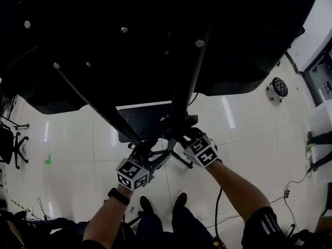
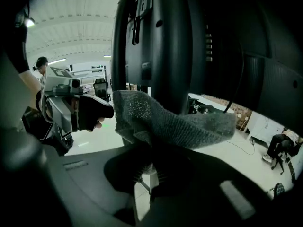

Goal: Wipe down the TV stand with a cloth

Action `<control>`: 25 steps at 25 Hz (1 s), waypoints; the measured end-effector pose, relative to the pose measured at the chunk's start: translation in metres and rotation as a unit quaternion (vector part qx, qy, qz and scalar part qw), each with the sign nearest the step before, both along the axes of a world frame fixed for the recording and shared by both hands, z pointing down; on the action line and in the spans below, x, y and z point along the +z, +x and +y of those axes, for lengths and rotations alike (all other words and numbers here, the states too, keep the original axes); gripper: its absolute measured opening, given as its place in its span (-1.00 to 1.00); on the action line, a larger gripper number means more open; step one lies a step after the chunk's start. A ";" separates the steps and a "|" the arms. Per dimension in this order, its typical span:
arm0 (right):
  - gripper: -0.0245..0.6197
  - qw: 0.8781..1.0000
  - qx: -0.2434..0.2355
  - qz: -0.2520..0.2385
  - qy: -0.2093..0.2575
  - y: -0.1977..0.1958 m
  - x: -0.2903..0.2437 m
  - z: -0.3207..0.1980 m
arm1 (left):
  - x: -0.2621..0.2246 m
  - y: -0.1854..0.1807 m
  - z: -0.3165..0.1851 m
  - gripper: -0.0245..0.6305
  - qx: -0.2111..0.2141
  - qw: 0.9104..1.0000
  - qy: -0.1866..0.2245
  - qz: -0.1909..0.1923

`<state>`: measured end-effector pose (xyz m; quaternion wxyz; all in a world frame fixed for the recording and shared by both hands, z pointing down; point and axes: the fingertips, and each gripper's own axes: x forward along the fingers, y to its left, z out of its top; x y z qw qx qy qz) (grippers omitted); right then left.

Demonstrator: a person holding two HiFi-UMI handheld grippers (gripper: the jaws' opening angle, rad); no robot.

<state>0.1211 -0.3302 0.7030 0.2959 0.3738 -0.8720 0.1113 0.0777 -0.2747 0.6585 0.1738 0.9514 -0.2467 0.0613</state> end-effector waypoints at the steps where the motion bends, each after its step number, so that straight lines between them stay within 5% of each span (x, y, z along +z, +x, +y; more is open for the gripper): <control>1: -0.85 1.000 0.001 0.003 -0.003 0.000 0.010 -0.001 | 0.008 0.000 -0.001 0.03 0.001 1.000 -0.002 -0.004; 25: -0.85 0.991 0.035 0.038 -0.122 -0.009 0.248 -0.004 | 0.210 -0.006 -0.018 0.03 -0.017 0.993 -0.103 -0.047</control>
